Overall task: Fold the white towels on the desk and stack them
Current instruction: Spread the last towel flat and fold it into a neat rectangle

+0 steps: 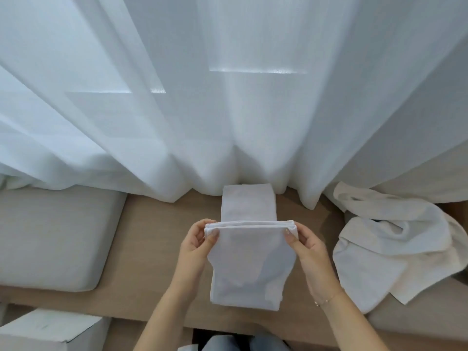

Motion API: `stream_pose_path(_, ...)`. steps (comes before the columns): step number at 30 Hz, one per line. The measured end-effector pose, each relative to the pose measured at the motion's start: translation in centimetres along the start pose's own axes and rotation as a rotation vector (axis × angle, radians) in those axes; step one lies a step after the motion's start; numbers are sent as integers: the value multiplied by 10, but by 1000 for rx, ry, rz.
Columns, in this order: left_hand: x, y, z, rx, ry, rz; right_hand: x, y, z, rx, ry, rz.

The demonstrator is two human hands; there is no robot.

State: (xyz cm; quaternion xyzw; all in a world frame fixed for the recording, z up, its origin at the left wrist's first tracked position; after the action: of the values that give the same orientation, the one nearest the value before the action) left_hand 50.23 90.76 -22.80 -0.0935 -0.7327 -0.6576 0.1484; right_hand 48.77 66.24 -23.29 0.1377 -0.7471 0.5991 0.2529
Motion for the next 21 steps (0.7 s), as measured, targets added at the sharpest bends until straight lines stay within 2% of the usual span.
stream_pose_path(6, -134, -63, -2, -19, 49, 47, -145, 29, -7, 39, 5, -51)
stream_pose_path(12, -230, -147, -12, -132, 81, 93, -261, 87, 4, 58, 131, -77)
stream_pose_path(18, -263, -188, -9, -251, 127, 54, -308, 127, 3, 137, 178, -120)
stream_pose_path(21, -265, -194, -4, -275, 181, 17, -313, 125, 4, 217, 188, -64)
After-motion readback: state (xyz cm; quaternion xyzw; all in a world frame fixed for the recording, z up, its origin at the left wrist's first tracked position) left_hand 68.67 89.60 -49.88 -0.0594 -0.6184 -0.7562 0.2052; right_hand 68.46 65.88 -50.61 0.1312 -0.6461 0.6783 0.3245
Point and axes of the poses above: each hand's wrist, its own x-axis away from the middle knuckle, its own z-axis out of the back of the hand, y = z × x, the point moved 8 cm from there along -x, towards the middle knuckle, and after that the axes turned 5 degrees about -z, right-handed, at the moved point
